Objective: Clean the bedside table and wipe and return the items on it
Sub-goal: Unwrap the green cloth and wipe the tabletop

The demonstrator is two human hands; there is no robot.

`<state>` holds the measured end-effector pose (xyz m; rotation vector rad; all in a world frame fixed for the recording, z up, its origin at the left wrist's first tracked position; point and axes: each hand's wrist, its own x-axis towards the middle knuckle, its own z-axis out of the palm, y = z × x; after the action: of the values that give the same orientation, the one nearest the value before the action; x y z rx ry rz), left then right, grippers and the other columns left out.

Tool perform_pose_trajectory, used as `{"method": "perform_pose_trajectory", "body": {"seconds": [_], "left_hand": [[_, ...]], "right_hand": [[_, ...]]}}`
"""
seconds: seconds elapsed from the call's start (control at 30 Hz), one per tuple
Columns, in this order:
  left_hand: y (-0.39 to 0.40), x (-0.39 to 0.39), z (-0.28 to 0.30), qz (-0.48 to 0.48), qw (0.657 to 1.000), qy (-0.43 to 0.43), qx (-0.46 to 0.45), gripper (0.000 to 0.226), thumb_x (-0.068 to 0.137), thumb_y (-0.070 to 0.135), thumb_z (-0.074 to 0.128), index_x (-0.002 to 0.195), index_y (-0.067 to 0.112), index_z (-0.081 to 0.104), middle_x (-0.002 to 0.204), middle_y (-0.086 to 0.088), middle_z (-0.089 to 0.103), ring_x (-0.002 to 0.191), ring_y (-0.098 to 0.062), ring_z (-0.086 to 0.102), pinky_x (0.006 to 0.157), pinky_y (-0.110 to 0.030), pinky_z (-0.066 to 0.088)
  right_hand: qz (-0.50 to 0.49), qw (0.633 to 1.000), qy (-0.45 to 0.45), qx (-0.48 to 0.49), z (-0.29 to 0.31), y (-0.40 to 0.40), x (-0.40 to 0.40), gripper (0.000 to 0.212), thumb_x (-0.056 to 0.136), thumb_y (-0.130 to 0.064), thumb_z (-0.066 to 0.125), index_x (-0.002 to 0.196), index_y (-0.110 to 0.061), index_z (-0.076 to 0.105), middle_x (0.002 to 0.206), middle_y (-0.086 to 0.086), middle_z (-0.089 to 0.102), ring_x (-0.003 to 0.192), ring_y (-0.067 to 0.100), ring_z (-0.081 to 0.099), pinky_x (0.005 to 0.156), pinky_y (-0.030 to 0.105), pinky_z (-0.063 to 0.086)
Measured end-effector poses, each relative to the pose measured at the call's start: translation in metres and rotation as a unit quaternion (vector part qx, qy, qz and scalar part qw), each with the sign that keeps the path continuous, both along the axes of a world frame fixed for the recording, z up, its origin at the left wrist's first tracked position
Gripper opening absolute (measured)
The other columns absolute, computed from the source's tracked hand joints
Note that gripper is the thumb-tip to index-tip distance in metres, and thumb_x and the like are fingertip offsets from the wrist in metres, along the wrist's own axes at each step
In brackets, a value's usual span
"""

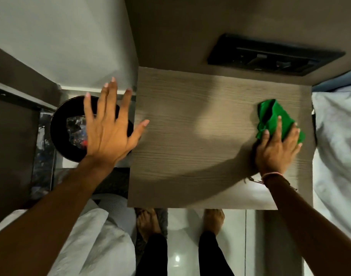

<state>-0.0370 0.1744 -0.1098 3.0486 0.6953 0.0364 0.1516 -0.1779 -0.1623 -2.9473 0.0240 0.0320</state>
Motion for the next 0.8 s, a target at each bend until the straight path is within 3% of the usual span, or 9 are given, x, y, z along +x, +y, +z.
{"method": "perform_pose_trajectory", "body": {"seconds": [0.07, 0.17, 0.3, 0.43, 0.6, 0.7, 0.8], "left_hand": [[-0.010, 0.003, 0.000, -0.013, 1.000, -0.003, -0.008, 0.081, 0.097, 0.069, 0.019, 0.156, 0.013, 0.022, 0.165, -0.022, 0.015, 0.153, -0.035, 0.017, 0.120, -0.062, 0.012], [-0.018, -0.001, 0.004, -0.030, 0.999, -0.002, -0.016, 0.082, 0.096, 0.070, 0.017, 0.158, 0.016, 0.018, 0.165, -0.021, 0.014, 0.153, -0.034, 0.016, 0.120, -0.062, 0.012], [-0.014, -0.015, 0.016, -0.036, 0.999, 0.009, 0.007, 0.081, 0.096, 0.069, 0.014, 0.158, 0.016, 0.019, 0.165, -0.020, 0.013, 0.153, -0.034, 0.017, 0.120, -0.062, 0.013], [-0.012, -0.028, 0.031, -0.039, 0.999, 0.036, 0.008, 0.083, 0.094, 0.071, 0.010, 0.158, 0.017, 0.016, 0.166, -0.019, 0.010, 0.154, -0.033, 0.013, 0.121, -0.062, 0.012], [-0.039, -0.009, 0.063, -0.083, 0.995, 0.046, 0.015, 0.081, 0.095, 0.070, 0.009, 0.159, 0.019, 0.015, 0.166, -0.019, 0.011, 0.153, -0.033, 0.016, 0.120, -0.062, 0.013], [-0.078, 0.036, 0.092, -0.137, 0.990, 0.032, 0.012, 0.082, 0.095, 0.070, 0.006, 0.159, 0.019, 0.014, 0.166, -0.019, 0.010, 0.153, -0.034, 0.016, 0.120, -0.063, 0.012], [-0.153, 0.103, 0.131, -0.217, 0.976, -0.014, 0.009, 0.080, 0.095, 0.068, 0.013, 0.159, 0.021, 0.009, 0.167, -0.018, 0.007, 0.154, -0.032, 0.014, 0.120, -0.062, 0.012]], "right_hand": [[0.008, 1.000, -0.010, 0.007, -0.003, 0.015, -0.005, 0.059, 0.101, -0.043, 0.033, 0.157, -0.024, 0.032, 0.165, 0.022, 0.018, 0.153, 0.039, 0.016, 0.121, 0.062, 0.013], [0.127, 0.991, -0.046, 0.010, -0.008, 0.079, -0.047, 0.055, 0.103, -0.037, 0.040, 0.155, -0.020, 0.037, 0.162, 0.025, 0.025, 0.151, 0.041, 0.023, 0.121, 0.061, 0.016], [0.309, 0.950, -0.006, 0.037, -0.004, 0.180, -0.116, 0.059, 0.102, -0.039, 0.041, 0.158, -0.025, 0.027, 0.166, 0.021, 0.016, 0.154, 0.036, 0.014, 0.124, 0.056, 0.009], [0.390, 0.920, 0.038, 0.026, 0.005, 0.210, -0.136, 0.068, 0.099, -0.047, 0.045, 0.160, -0.028, 0.019, 0.167, 0.020, 0.009, 0.156, 0.034, 0.007, 0.124, 0.059, 0.011], [0.319, 0.947, 0.003, 0.048, 0.057, 0.155, -0.098, 0.069, 0.099, -0.056, 0.036, 0.160, -0.028, 0.020, 0.167, 0.021, 0.011, 0.155, 0.037, 0.010, 0.119, 0.069, 0.009], [0.220, 0.973, -0.038, 0.052, 0.109, 0.083, -0.062, 0.071, 0.099, -0.060, 0.032, 0.160, -0.028, 0.018, 0.167, 0.020, 0.009, 0.156, 0.035, 0.007, 0.121, 0.065, 0.007], [0.098, 0.986, -0.127, 0.045, 0.167, -0.025, -0.028, 0.068, 0.099, -0.058, 0.039, 0.158, -0.025, 0.029, 0.165, 0.022, 0.018, 0.155, 0.034, 0.014, 0.122, 0.061, 0.012]]}}
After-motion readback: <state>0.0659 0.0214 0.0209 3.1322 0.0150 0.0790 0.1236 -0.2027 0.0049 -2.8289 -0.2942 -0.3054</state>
